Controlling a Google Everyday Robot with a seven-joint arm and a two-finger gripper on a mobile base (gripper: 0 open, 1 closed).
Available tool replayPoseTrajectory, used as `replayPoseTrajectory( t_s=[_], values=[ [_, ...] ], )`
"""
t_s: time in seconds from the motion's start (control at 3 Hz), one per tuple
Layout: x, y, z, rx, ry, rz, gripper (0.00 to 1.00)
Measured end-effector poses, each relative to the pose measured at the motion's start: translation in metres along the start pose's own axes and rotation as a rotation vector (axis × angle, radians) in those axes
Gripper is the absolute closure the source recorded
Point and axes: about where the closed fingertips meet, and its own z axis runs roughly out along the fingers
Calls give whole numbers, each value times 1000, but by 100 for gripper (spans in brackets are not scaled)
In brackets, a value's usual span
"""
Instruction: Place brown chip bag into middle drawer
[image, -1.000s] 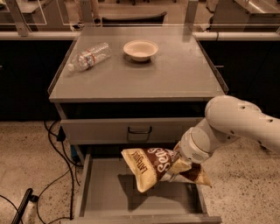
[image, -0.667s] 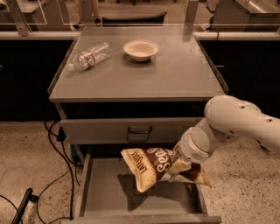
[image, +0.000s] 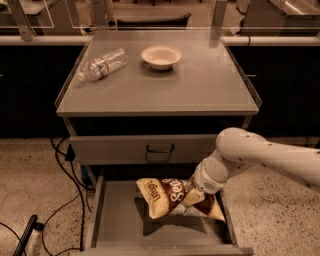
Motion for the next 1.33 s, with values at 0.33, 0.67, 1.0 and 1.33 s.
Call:
replayPoseTrajectory(
  t_s=[0.33, 0.67, 1.0, 1.33],
  values=[
    [13, -21, 45, -27, -36, 50, 100],
    [18, -38, 73, -8, -112, 61, 100],
    [25, -48, 99, 29, -183, 67, 100],
    [30, -56, 127, 48, -189, 74, 100]
  ],
)
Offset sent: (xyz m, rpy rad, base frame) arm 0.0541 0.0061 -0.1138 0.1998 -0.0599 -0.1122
